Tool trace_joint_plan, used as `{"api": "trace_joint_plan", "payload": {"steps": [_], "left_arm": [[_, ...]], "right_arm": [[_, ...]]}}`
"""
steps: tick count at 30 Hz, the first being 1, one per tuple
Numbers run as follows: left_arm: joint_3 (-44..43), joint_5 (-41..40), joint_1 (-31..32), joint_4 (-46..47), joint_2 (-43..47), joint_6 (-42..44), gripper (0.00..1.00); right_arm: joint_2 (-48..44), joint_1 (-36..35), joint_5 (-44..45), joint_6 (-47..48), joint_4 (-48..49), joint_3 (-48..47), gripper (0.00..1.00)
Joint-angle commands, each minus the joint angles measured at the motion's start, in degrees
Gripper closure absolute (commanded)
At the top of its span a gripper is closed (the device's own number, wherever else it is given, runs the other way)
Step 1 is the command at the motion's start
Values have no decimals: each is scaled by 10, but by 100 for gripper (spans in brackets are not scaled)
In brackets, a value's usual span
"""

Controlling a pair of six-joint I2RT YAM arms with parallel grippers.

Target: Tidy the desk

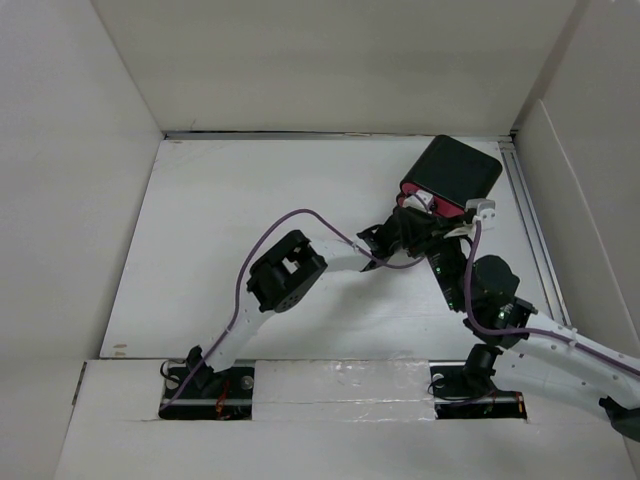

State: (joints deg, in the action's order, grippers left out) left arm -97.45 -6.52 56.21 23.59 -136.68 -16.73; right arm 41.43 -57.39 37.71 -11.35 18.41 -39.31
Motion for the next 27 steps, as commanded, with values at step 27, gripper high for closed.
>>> {"api": "trace_joint_plan", "payload": {"steps": [27], "left_arm": [[313,-20,20,54,239,-9,93]], "right_arm": [[7,1,-9,2,22,-21,70]]}}
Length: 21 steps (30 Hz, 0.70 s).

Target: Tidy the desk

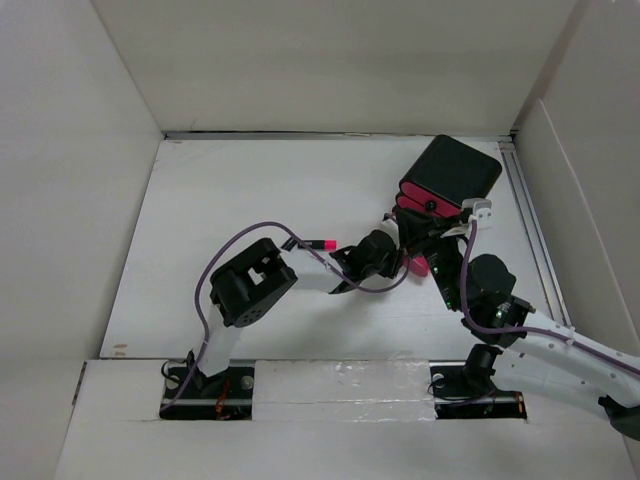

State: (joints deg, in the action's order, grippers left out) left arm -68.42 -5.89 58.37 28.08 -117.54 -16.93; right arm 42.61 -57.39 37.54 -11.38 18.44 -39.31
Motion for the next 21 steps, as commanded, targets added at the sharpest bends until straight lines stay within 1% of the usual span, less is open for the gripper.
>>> {"api": "trace_joint_plan", "payload": {"steps": [1,4,7,8,10,11,12,14,16,17,20,21], "left_arm": [[29,-31,-2,11,52,-8,93],[35,-29,-2,-4,56,-7,86],[37,-33,-2,-12,59,-8,71],[38,-38,-2,-14,66,-8,60],[43,-55,-2,-23,78,-8,47],[47,-63,-2,-23,93,-7,38],[55,-70,-2,-24,102,-7,34],[59,-94,-2,-29,129,-3,29],[68,-121,-2,-34,150,-2,29],[76,-133,-2,-29,174,-6,30],[111,-211,-2,-22,216,-30,34],[122,-265,-2,-42,230,-62,36]], "right_arm": [[-7,1,-7,1,22,-21,70],[-9,1,-3,1,23,-20,70],[-9,1,-9,0,21,-22,70],[-9,1,-6,0,21,-20,70],[-9,1,-5,0,21,-20,70],[-10,1,-9,0,20,-22,70],[-11,1,-9,0,19,-22,70],[-14,1,-7,0,20,-21,70],[-11,1,-6,0,20,-19,70],[-11,1,-11,0,20,-21,70],[-13,1,-6,0,18,-21,70],[-15,1,-4,0,19,-19,70]]}}
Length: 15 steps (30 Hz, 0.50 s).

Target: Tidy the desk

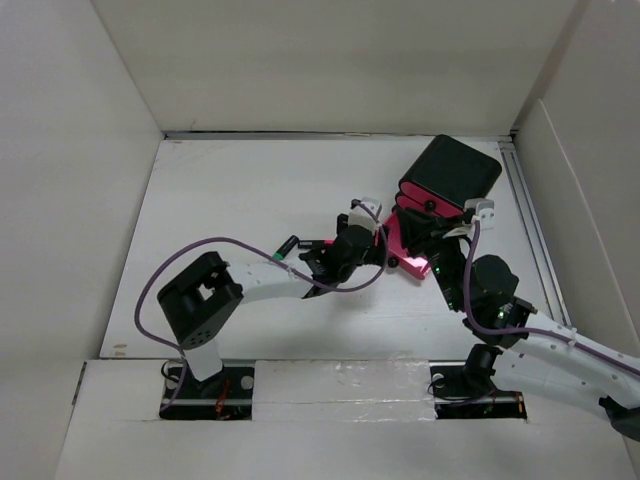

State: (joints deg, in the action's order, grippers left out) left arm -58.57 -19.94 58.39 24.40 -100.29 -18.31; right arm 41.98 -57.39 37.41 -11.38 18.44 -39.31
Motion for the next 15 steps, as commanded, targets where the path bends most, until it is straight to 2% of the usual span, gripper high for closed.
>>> {"api": "trace_joint_plan", "payload": {"steps": [1,2,3,5,12,15], "left_arm": [[37,-174,-14,-40,72,-100,39],[37,-174,-14,-40,72,-101,39],[51,-207,-33,-80,79,-170,41],[65,-218,-51,-108,94,-205,44],[135,-163,-89,-107,131,-198,42],[135,-214,-89,-161,130,-264,44]], "right_arm": [[-9,1,-6,0,19,-20,70],[-9,1,-6,0,19,-20,70],[-9,1,-8,0,17,-21,70],[-11,1,-4,-1,18,-20,70],[-5,1,-7,-1,20,-20,70],[-3,1,-10,-1,18,-23,70]]}}
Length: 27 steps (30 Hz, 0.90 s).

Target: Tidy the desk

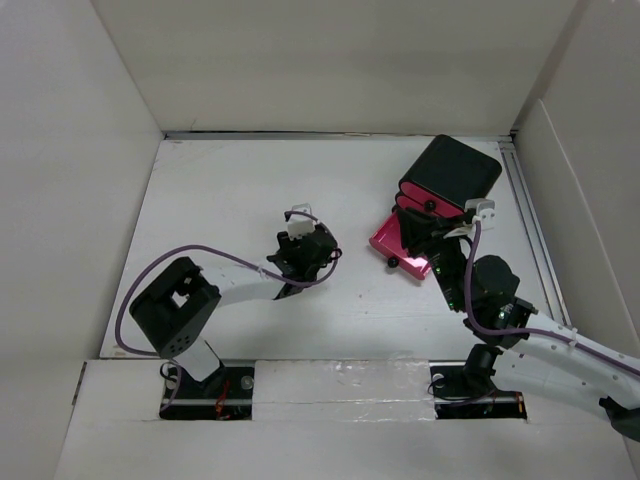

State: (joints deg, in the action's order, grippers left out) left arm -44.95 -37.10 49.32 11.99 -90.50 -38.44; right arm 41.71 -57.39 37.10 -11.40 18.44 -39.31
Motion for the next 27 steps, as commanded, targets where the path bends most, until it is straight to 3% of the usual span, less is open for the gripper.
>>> {"api": "trace_joint_plan", "payload": {"steps": [1,15,27], "left_arm": [[-4,-45,-5,-42,24,-76,42],[-84,62,-48,-11,-77,-82,41],[-114,91,-59,2,-123,-79,41]], "right_arm": [[-2,1,-8,-2,18,-22,70],[-7,1,-8,-4,20,-20,70],[-1,1,-4,-1,19,-22,70]]}}
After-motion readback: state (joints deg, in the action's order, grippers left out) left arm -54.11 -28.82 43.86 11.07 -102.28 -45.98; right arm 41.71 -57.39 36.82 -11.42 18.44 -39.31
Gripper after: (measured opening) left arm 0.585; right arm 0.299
